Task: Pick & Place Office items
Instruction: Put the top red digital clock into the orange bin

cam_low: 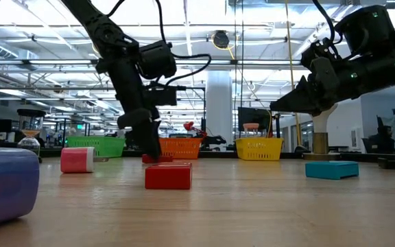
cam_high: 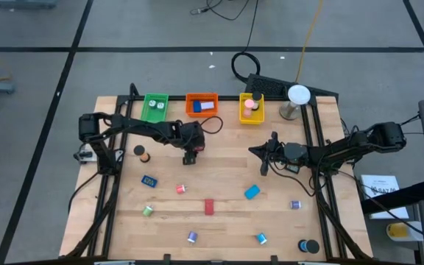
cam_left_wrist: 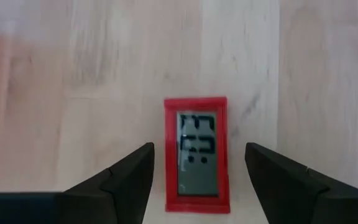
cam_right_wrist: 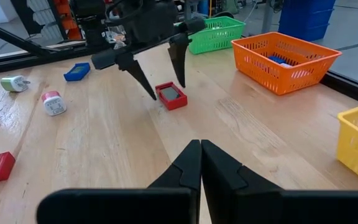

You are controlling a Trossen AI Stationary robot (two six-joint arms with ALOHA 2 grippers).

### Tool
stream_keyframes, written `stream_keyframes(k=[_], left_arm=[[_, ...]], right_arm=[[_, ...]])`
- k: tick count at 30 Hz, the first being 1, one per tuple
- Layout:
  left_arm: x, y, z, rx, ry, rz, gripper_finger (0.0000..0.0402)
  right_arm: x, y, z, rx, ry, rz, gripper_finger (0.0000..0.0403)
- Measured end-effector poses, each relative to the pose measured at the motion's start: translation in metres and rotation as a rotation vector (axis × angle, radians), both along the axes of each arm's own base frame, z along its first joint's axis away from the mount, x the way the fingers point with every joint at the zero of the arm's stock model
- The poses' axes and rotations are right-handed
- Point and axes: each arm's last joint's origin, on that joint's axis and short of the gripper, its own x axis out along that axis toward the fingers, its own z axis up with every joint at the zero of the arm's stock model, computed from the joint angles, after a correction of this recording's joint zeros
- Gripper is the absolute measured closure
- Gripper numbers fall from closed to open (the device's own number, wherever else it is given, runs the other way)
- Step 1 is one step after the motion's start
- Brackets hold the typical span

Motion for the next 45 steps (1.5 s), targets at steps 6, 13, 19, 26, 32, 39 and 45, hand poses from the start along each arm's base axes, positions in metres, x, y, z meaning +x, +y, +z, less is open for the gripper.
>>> stream_keyframes(k=[6, 13, 19, 26, 32, 39, 45], left_arm=[[0.0006, -0.0005, 0.0001, 0.001, -0.004, -0.031, 0.0148], [0.0015, -0.0004, 0.0006, 0.026, -0.009, -0.025, 0.0149], [0.0015, -0.001, 0.0006, 0.048, -0.001, -0.014, 0.0149], [-0.0023, -0.0063, -0.0047, 0.013, 0.021, -0.03, 0.0149], [-0.0045, -0.0055, -0.0069, 0.002, 0.027, -0.005, 0.0149], [-0.0046, -0.0052, -0.0079, 0.01, 0.034, 0.0, 0.0155], [-0.0044, -0.0059, -0.0091, 0.008, 0.039, -0.009, 0.022]], right_arm=[[0.0, 0.0, 0.0, 0.0, 0.0, 0.0, 0.0399], [0.0, 0.0, 0.0, 0.0, 0.0, 0.0, 0.0399], [0.0, 0.0, 0.0, 0.0, 0.0, 0.0, 0.0399], [0.0, 0.0, 0.0, 0.0, 0.0, 0.0, 0.0399], [0.0, 0.0, 0.0, 0.0, 0.0, 0.0, 0.0399], [0.0, 0.0, 0.0, 0.0, 0.0, 0.0, 0.0399], [0.0, 0.0, 0.0001, 0.001, -0.001, 0.001, 0.0399]])
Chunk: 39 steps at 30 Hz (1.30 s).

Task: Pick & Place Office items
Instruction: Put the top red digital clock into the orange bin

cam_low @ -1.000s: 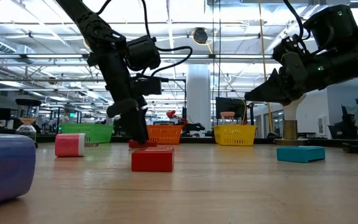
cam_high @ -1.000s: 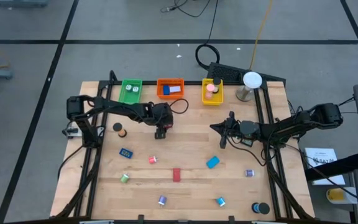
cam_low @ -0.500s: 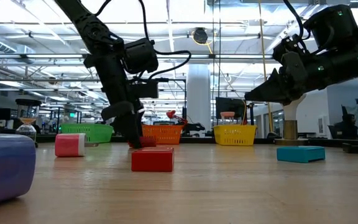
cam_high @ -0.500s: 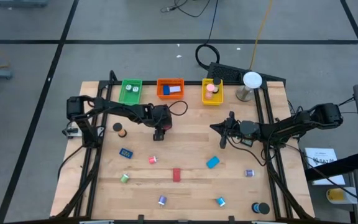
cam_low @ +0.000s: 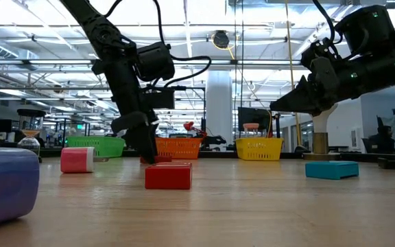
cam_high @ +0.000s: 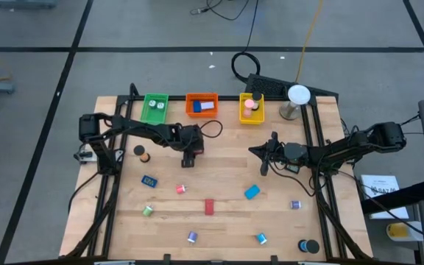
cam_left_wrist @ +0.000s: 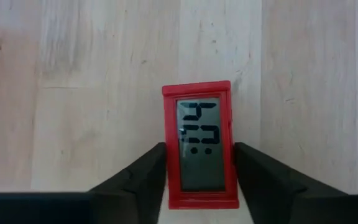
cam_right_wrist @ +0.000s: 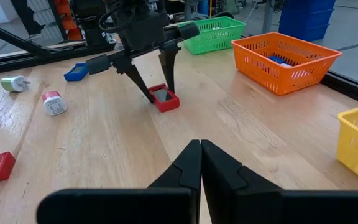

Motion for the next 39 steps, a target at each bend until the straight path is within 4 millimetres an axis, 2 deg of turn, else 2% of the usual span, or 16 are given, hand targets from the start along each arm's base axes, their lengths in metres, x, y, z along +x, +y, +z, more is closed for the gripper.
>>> stream_keyframes(k=[3, 6, 10, 16, 19, 23, 27, 30, 33, 36, 39], left_arm=[[0.0, 0.0, 0.002, 0.016, -0.001, -0.014, 0.0251], [-0.003, 0.003, 0.01, 0.041, -0.023, -0.004, 0.0251], [-0.004, 0.017, 0.046, 0.087, -0.158, 0.045, 0.0251], [-0.007, 0.062, 0.089, 0.16, -0.296, 0.265, 0.025], [-0.007, 0.093, 0.099, 0.156, -0.336, 0.387, 0.0249], [-0.004, 0.131, 0.098, 0.111, -0.321, 0.433, 0.0248], [0.006, 0.155, 0.086, 0.065, -0.259, 0.37, 0.0247], [0.014, 0.162, 0.072, 0.069, -0.203, 0.242, 0.0246], [0.021, 0.168, 0.06, 0.079, -0.17, 0.185, 0.0246], [0.021, 0.172, 0.05, 0.037, -0.155, 0.155, 0.0246], [0.02, 0.174, 0.048, 0.011, -0.164, 0.121, 0.0245]], right_arm=[[0.0, 0.0, 0.0, 0.0, 0.0, 0.0, 0.0399], [0.0, 0.0, 0.0, 0.0, 0.0, 0.0, 0.0399], [0.0, 0.0, 0.0, 0.0, 0.0, -0.001, 0.0399], [0.0, 0.0, 0.001, 0.0, -0.006, 0.0, 0.0399], [0.0, 0.0, 0.001, 0.0, -0.007, 0.0, 0.0399], [0.0, 0.0, 0.0, 0.001, -0.004, 0.002, 0.0399], [0.0, 0.0, 0.0, 0.0, -0.004, 0.002, 0.0399], [0.0, 0.0, 0.0, 0.001, -0.003, 0.002, 0.0399], [0.0, 0.0, 0.0, 0.001, 0.0, 0.003, 0.0399], [0.0, 0.0, 0.0, 0.001, 0.0, 0.003, 0.0399], [0.0, 0.0, 0.0, 0.0, 0.0, 0.003, 0.0399]])
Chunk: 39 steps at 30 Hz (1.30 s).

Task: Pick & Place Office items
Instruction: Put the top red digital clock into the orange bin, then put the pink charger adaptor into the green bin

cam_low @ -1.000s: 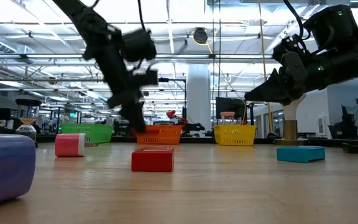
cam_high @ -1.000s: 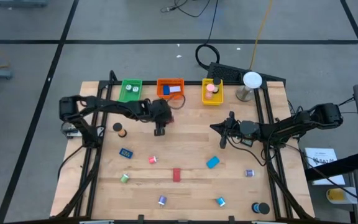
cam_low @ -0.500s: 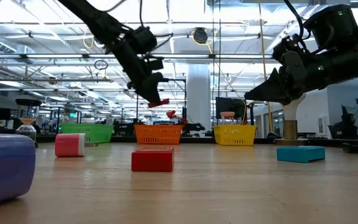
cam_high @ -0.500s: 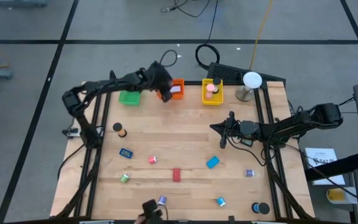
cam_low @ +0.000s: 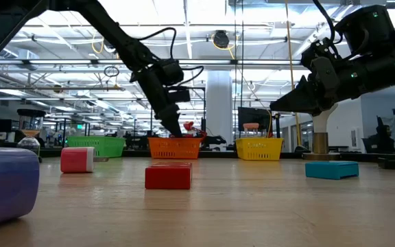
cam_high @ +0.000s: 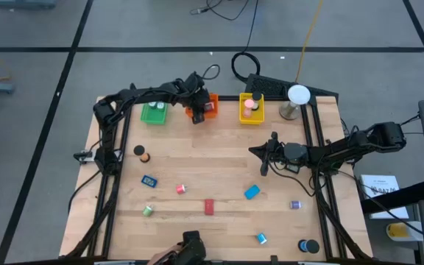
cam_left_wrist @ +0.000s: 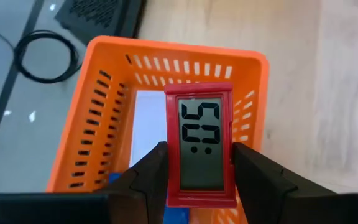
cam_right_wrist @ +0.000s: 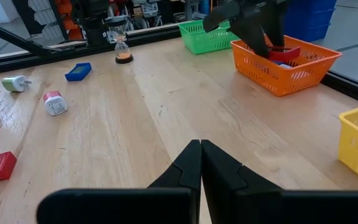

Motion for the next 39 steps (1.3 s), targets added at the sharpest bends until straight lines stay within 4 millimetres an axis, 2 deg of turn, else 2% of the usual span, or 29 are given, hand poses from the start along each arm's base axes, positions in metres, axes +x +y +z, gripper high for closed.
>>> stream_keyframes(k=[5, 12, 15, 18, 22, 24, 27, 33, 35, 39], left_arm=[[0.0, 0.0, 0.0, -0.002, 0.004, -0.012, 0.024], [0.002, -0.003, 0.0, 0.03, 0.018, -0.002, 0.0178], [0.001, -0.003, 0.005, 0.082, 0.048, 0.028, 0.0164], [-0.003, -0.006, 0.017, 0.107, 0.052, 0.048, 0.0171], [-0.013, -0.016, 0.044, 0.101, 0.033, 0.061, 0.0216], [-0.016, -0.029, 0.057, 0.084, 0.017, 0.041, 0.0249], [-0.024, -0.062, 0.065, 0.094, 0.005, -0.027, 0.0303], [-0.048, -0.128, 0.056, 0.146, -0.199, -0.106, 0.0388], [-0.056, -0.148, 0.05, 0.15, -0.29, -0.124, 0.0396], [-0.07, -0.183, 0.032, 0.141, -0.442, -0.181, 0.0378]], right_arm=[[0.0, 0.0, 0.0, 0.0, 0.0, 0.0, 0.0399], [0.0, 0.0, 0.0, 0.0, 0.0, 0.0, 0.0399], [0.0, 0.0, 0.0, 0.0, 0.0, 0.0, 0.0399], [0.0, 0.0, 0.0, 0.0, 0.0, 0.0, 0.0399], [0.0, 0.0, 0.0, -0.003, 0.002, 0.001, 0.0399], [0.0, 0.0, 0.0, -0.003, 0.002, 0.001, 0.0399], [0.0, 0.0, 0.0, -0.008, 0.003, 0.002, 0.0399], [0.0, 0.0, 0.0, -0.01, 0.004, 0.002, 0.0399], [0.0, 0.0, 0.0, -0.008, 0.003, 0.002, 0.0399], [0.0, 0.0, 0.0, -0.007, -0.002, 0.002, 0.0399]])
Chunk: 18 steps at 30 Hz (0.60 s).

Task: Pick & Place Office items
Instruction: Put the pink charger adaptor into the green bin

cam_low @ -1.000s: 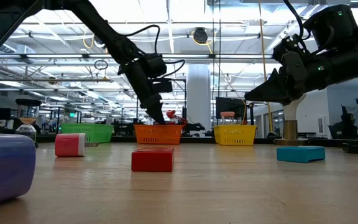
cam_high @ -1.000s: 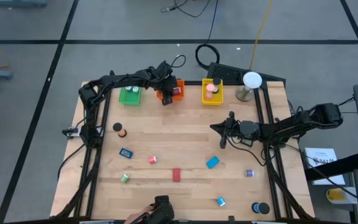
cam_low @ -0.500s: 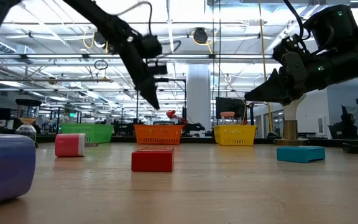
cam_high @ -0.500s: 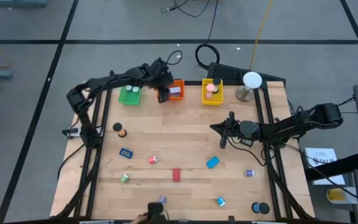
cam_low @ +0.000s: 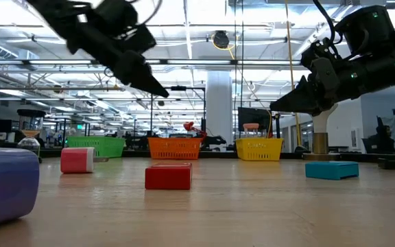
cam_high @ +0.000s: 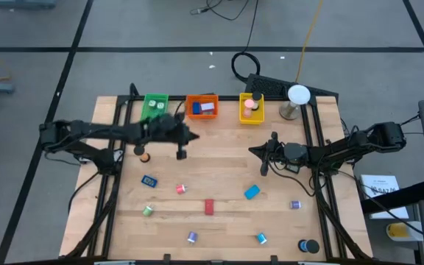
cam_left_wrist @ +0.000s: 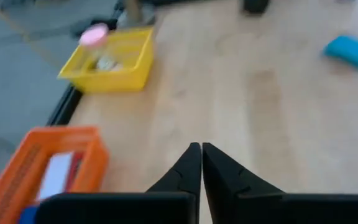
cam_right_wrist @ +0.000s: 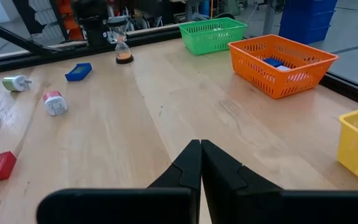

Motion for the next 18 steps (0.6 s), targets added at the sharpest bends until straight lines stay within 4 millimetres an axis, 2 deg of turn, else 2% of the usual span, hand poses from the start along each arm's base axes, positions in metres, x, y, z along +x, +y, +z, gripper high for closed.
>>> stream_keyframes(k=[4, 8, 14, 18], left_arm=[[-0.009, -0.027, -0.019, -0.008, -0.14, -0.076, 0.037], [-0.017, -0.046, -0.032, -0.015, -0.258, -0.135, 0.0376], [-0.022, -0.069, -0.044, -0.11, -0.202, -0.186, 0.0388], [-0.019, -0.09, -0.045, -0.178, -0.075, -0.128, 0.0371]], right_arm=[[0.0, 0.0, 0.0, 0.0, -0.003, 0.0, 0.0399], [0.0, 0.0, 0.0, 0.0, -0.003, 0.0, 0.0399], [0.0, 0.0, 0.001, 0.007, -0.015, -0.002, 0.0399], [0.0, 0.0, 0.001, 0.007, -0.014, -0.001, 0.0399]])
